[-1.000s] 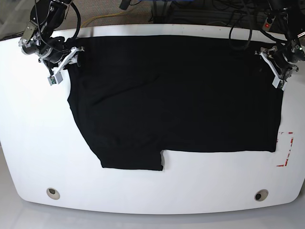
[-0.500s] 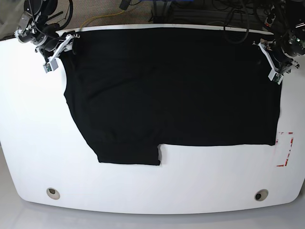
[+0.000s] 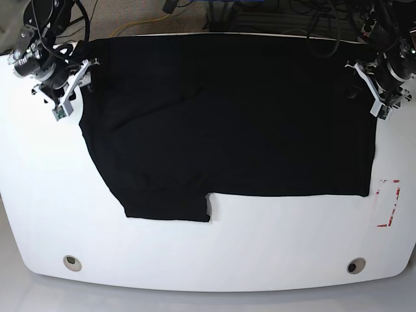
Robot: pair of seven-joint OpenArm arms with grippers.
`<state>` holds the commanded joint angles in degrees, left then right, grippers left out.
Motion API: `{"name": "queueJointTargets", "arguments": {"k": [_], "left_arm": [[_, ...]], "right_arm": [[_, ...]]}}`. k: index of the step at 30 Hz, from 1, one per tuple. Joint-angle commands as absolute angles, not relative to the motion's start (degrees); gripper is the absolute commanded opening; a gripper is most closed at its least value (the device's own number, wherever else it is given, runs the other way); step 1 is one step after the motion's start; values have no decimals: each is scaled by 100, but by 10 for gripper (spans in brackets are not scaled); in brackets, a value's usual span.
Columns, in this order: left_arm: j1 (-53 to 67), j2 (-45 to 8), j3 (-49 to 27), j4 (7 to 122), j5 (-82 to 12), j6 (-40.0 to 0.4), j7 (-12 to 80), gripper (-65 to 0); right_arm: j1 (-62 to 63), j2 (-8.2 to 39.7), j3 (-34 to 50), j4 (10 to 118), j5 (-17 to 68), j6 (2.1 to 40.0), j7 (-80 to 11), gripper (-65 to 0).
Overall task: Fold the T-shirt properly
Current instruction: 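Fold the hem over toward the collar with both grippers, then lower the folded hem onto the shirt and hold it with both grippers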
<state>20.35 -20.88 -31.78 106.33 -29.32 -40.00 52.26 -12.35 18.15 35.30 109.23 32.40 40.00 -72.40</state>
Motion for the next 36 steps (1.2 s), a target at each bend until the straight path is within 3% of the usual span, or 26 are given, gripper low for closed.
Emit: {"name": "queueJointTargets", "arguments": {"k": [4, 9, 16, 18, 26, 32, 36], "left_arm": [[1613, -2088, -3002, 10466, -2941, -4000, 5226, -212], [1033, -2097, -2976, 10123, -2932, -3829, 5226, -193], [66, -2114, -2985, 9534, -2932, -2730, 5226, -192], [-110, -2114, -2985, 9429, -2932, -2580, 5218, -192], [-646, -2123, -2976, 8927, -2774, -2536, 5200, -192], [-1235, -2088, -2976, 8312, -1824, -2563, 5191, -190], [-1552, -2088, -2976, 7855, -1771, -2554, 5103, -187]], "right_arm": [[-312, 1877, 3266, 10079, 3222, 4000, -7248, -277], [892, 2053, 2651, 8910, 2563, 4000, -7064, -277], [2484, 2105, 2018, 6580, 1534, 4000, -5701, -277], [2879, 2114, 1868, 5798, 1332, 4000, -5112, -277], [3767, 2141, 1754, 3310, 356, 4000, -3169, -277], [3732, 1877, 1754, 2949, 180, 4000, -2721, -277], [3758, 1675, 1754, 2949, 171, 4000, -2703, -277]]}}
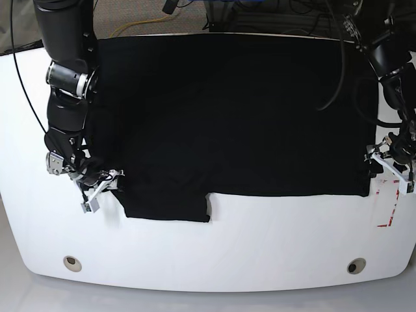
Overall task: Fold the T-shirt properly
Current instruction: 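Lower the folded hem onto the shirt and hold it with both grippers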
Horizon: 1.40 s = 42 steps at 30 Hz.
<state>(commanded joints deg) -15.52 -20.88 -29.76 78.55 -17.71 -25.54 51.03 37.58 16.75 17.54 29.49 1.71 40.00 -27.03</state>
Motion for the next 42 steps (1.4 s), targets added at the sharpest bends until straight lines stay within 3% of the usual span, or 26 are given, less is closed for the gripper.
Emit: {"name": "queueJointTargets", "arguments": {"k": [5, 7, 13, 16, 19, 24, 32, 34, 38, 42], "left_arm": [[-1719, -2123, -2879, 7081, -1754, -2536, 4505, -185], [-1895, -2167, -2695, 6668, -1754, -2536, 4356, -183], [-2413, -2325, -2141, 5068, -1763, -2536, 3644, -183], [-2580, -2325, -2035, 4541, -1763, -2475, 3284, -183], [-2800, -2457, -1938, 4013, -1763, -2062, 3002, -183], [-2941, -2527, -1842, 3591, -1763, -2035, 2695, -183], [-3451, -2527, -901, 2958, -1771, -2018, 2668, -194], [-3565, -2510, -831, 2809, -1771, -2018, 2668, -258], [-3609, -2492, -831, 2826, -1771, -2018, 2668, -539], [-3582, -2492, -848, 3363, -1807, -2053, 2677, -636]], "right_arm": [[3785, 1534, 1754, 2985, 171, 4000, -2695, -284], [3785, 1534, 1754, 2985, 171, 4000, -2686, -325], [3785, 1560, 1745, 2976, 171, 4000, -2545, -629], [3785, 1587, 1745, 2976, 171, 4000, -2545, -629], [3785, 1587, 1745, 2976, 171, 4000, -2545, -625], [3767, 1596, 1745, 2976, 171, 4000, -2545, -625], [3758, 1587, 1754, 2985, 180, 4000, -2545, -626], [3767, 1587, 1754, 2985, 180, 4000, -2545, -626], [3776, 1578, 1754, 2985, 180, 4000, -2545, -633], [3829, 1587, 1754, 3099, 180, 4000, -2545, -650]]}}
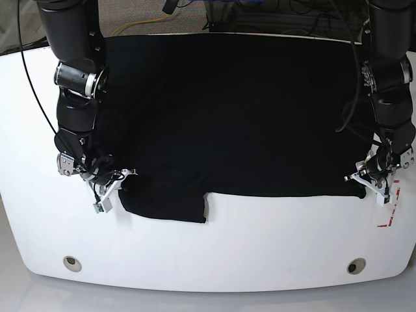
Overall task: Fold the T-shirt properly
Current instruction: 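Lower the folded hem onto the shirt and hold it with both grippers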
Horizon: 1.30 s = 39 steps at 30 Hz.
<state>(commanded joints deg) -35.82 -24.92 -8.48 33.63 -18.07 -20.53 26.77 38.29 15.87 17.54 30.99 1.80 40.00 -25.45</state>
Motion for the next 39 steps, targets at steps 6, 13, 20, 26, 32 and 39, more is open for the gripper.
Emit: {"name": "queueJointTargets", "arguments": {"k": [6, 13, 20, 26, 32, 39], "left_arm": [[-2765, -2519, -1077, 5235, -2229, -2352, 2809, -650], [-2598, -2519, -1578, 6123, -2334, -2396, 3459, -650], [-2114, -2492, -2202, 7204, -2334, -2888, 4154, -650], [-1464, -2352, -2615, 8321, -2334, -3020, 4840, -650], [-716, -2211, -2818, 9200, -2334, -3029, 5147, -650], [171, -2123, -2844, 9640, -2334, -3029, 5147, -650]], "right_arm": [[3829, 1596, 1754, 3688, 180, 4000, -2712, -650], [3793, 1727, 1754, 4840, 198, 4000, -3688, -650], [3213, 1745, 1763, 6527, 242, 4000, -4637, -650], [2334, 1745, 1789, 8171, 251, 4000, -5288, -650], [1473, 1684, 2246, 9429, 251, 4000, -6044, -650], [418, 1402, 2668, 10281, 251, 4000, -6448, -650]]}}
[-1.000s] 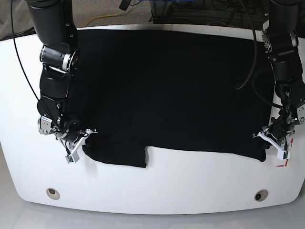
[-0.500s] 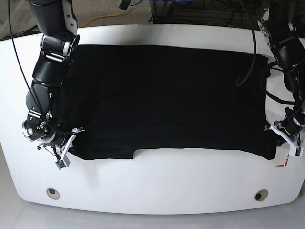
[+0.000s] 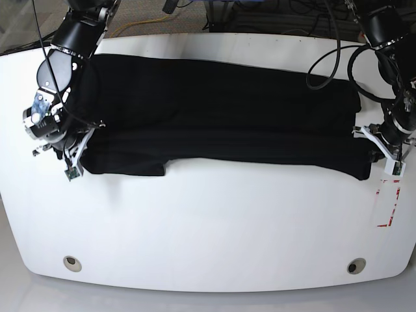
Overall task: Fold the T-shirt properly
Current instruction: 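Lower the folded hem onto the shirt and hold it with both grippers, then pull the strip ends apart with both grippers to flatten it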
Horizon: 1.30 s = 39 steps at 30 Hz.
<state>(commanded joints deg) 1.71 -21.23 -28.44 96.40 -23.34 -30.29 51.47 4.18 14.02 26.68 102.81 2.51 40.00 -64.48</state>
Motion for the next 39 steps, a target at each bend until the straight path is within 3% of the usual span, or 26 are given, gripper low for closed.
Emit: {"name": "queueJointTargets", "arguments": {"k": [5, 8, 11, 15, 16, 18, 25, 39], "left_arm": [[541, -2123, -2844, 9613, -2290, -3231, 5147, -650], [778, -2158, -2712, 9613, -2290, -3319, 5147, -643], [857, -2176, -2475, 9613, -2281, -3319, 5147, -512], [910, -2229, -2466, 9648, -2281, -3319, 5323, -287], [857, -2281, -2466, 9648, -2290, -3319, 5464, -247], [743, -2299, -2475, 9657, -2325, -3319, 5631, -228], [593, -2299, -2484, 10167, -2334, -3336, 5754, -247], [321, -2079, -1763, 9684, -1921, -3336, 5727, -247]], "right_arm": [[-84, 1235, 2747, 10440, 251, 4000, -6448, -639], [-215, 1174, 2905, 10440, 242, 4000, -6457, -545], [-303, 1174, 3064, 10448, 251, 4000, -6457, -411], [-251, 1165, 3363, 10677, 259, 4000, -6721, -265], [-145, 1156, 3389, 10756, 295, 4000, -6818, -235], [13, 1138, 3415, 10782, 514, 4000, -7002, -200], [708, 1200, 3415, 10378, 1455, 4000, -7486, -190], [2220, 1051, 3407, 7081, 1877, 4000, -7547, -206]]}}
